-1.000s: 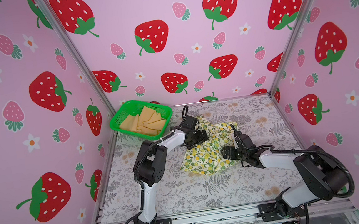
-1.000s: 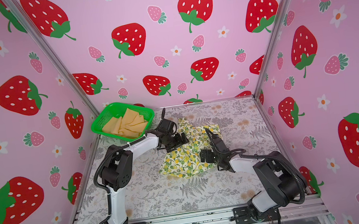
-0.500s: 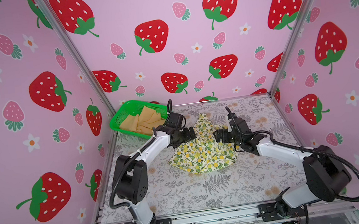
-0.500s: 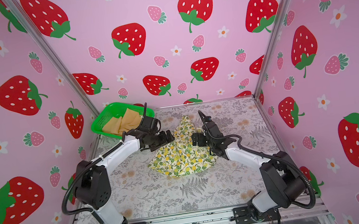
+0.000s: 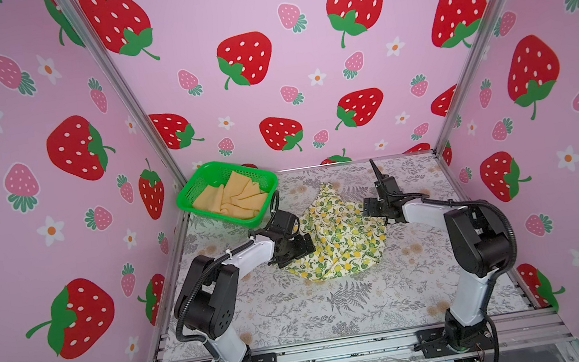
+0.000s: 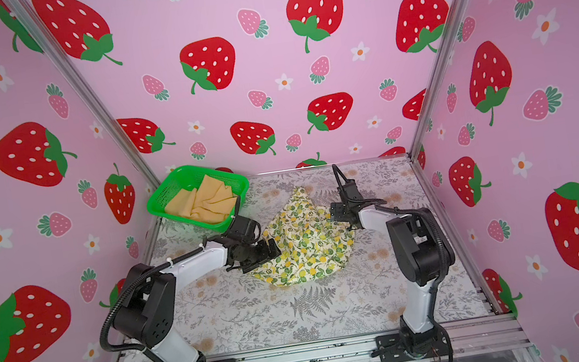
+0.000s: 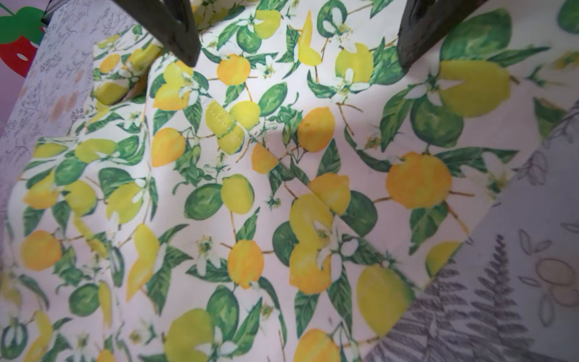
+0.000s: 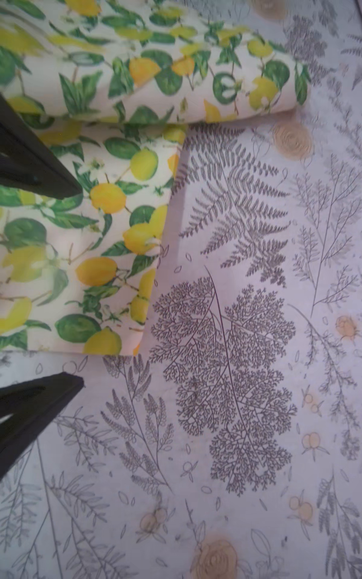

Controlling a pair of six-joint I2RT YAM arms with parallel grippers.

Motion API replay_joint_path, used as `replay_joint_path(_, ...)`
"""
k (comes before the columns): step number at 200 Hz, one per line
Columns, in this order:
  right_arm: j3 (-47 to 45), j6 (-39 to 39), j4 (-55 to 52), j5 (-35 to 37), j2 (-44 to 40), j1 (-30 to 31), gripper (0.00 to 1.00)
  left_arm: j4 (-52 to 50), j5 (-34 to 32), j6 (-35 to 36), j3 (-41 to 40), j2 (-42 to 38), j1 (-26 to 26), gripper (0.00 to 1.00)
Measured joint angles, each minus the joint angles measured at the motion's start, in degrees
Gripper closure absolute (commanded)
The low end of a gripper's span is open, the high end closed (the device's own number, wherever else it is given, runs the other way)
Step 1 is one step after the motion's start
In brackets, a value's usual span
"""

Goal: Fold and stack skirts
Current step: Smooth out the skirt at the center of the table.

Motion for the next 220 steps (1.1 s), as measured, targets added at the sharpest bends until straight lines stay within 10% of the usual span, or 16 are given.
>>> replay_joint_path(61,1.3,-0.1,0.2,-0.6,4.0,-2.2,0.26,4.0,0.4,-0.5,0.0,1.3,0.0,0.01)
replay_joint_path(145,2.1,0.3,0.8,-2.1,5.2,-3.9,0.92,5.1,0.3,-1.2,0.0,1.6,0.0,0.01)
replay_joint_path(220,1.6,1.5,1.6,-3.3,3.5,-9.4,1.00,9.2,0.4,-2.1,-1.2,1.8,0.0,0.01)
